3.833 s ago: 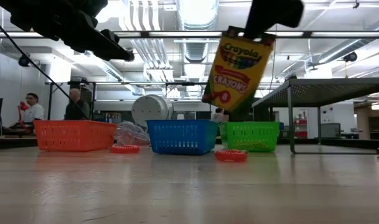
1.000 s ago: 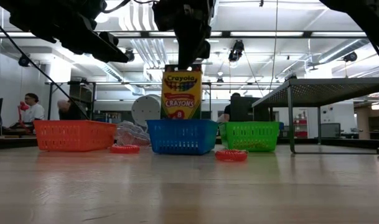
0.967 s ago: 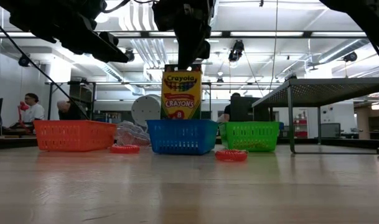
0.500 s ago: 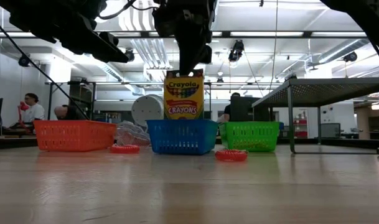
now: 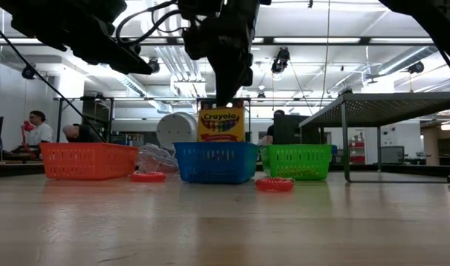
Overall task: Pick & Place Office Desk Supplies
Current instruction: Put the pack of crayon into the blue bin
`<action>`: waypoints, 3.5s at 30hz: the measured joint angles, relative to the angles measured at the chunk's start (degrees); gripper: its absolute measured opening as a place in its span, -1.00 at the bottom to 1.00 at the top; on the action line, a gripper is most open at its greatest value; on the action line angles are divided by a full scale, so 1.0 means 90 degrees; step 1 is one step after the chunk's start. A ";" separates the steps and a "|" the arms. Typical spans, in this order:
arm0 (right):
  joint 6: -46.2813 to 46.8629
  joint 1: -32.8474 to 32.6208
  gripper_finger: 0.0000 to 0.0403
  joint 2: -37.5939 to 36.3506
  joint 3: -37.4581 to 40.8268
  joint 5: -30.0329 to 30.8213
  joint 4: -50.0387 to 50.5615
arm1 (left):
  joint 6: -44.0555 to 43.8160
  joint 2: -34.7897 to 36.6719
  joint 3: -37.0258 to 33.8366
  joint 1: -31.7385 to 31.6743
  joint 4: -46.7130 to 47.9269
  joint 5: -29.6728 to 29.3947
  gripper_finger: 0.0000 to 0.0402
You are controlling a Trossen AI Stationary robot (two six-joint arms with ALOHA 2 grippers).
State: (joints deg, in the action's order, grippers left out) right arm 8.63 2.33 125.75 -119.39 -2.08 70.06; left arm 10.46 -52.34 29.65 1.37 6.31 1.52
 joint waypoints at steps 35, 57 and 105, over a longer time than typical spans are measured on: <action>0.0356 0.0265 -0.96 0.0000 0.1521 0.1537 -0.1359 | 0.0000 -0.0001 0.0000 0.0005 -0.0002 0.0000 0.15; 0.0093 0.0186 -0.54 0.0000 0.1383 0.1532 -0.1372 | 0.0000 -0.0001 0.0000 0.0002 -0.0002 0.0000 0.15; 0.5373 -0.3406 -0.53 -0.2048 0.2901 0.4700 -0.0454 | 0.0000 -0.0002 0.0002 0.0000 0.0002 0.0001 0.15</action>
State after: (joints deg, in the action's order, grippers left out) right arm 56.98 -28.33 107.32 -93.28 40.22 65.97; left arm 10.46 -52.36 29.67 1.37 6.33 1.53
